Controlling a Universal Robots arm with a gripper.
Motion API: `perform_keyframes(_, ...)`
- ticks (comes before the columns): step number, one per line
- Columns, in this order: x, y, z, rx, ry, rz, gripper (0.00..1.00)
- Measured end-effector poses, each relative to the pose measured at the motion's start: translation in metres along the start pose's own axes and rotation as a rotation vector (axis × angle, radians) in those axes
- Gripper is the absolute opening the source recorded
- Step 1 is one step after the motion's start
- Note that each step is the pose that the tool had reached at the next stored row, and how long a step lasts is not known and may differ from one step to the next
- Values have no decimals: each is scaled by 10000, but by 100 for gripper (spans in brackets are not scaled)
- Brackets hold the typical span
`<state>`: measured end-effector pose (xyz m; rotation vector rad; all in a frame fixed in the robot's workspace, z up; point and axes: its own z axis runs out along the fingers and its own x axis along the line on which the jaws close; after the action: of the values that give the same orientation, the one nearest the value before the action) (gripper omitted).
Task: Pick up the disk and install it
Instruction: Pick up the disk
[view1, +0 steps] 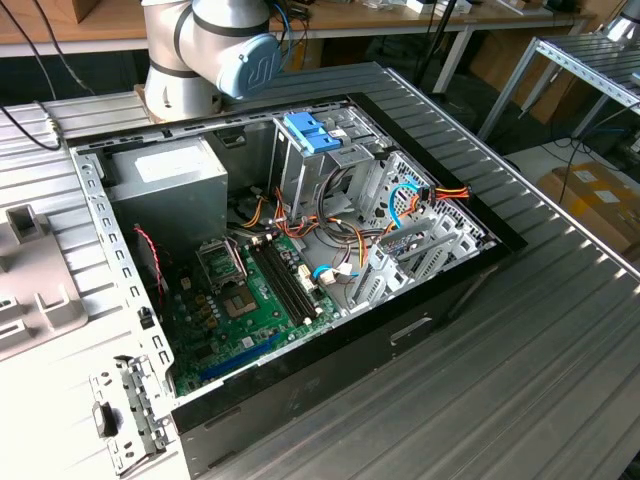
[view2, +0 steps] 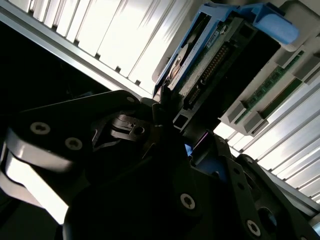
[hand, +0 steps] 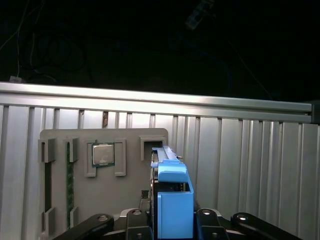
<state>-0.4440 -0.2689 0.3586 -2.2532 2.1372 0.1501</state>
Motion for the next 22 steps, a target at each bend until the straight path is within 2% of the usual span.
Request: perform_keyframes(22, -11, 5, -115, 9, -168, -8, 36)
